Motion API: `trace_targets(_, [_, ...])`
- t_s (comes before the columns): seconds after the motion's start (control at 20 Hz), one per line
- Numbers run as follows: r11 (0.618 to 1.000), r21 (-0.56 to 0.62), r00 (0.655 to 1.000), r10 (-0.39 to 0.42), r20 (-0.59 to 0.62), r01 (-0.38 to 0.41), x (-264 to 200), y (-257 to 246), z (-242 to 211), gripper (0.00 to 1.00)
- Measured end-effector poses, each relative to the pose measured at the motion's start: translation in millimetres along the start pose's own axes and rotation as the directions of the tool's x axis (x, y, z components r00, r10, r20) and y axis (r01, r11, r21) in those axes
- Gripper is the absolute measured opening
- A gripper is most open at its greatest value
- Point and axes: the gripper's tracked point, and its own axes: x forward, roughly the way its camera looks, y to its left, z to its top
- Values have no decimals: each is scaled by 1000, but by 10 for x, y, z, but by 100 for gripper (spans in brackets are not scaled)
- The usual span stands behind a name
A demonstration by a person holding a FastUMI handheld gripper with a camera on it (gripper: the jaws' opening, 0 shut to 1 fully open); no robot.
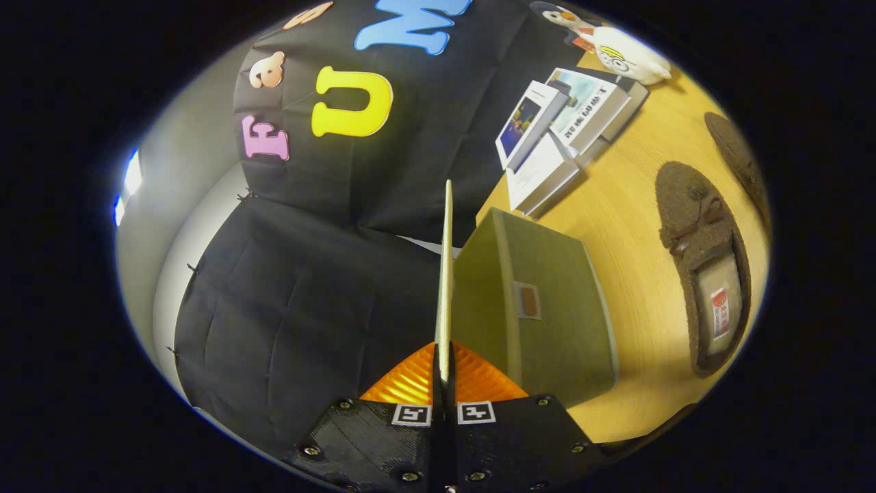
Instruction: Open the storage box then place both shoes into the box .Put the left shoe in first, then the right shoe, with the right side of both shoes facing outward in a uniform manner.
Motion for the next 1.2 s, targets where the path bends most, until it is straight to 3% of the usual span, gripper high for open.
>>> trace_targets(0.55, [965,-259,999,-49,-18,42,378,892,-176,0])
trace_targets(0.7, [928,-355,991,-130,-12,117,547,1001,-329,0])
trace_targets(0.9, [876,-461,984,-174,-25,143,814,1205,-604,0])
trace_targets(1.1, [833,-539,980,-188,-59,127,1064,1379,-832,2])
trace_targets(1.2, [813,-574,982,-173,-71,102,1200,1474,-912,13])
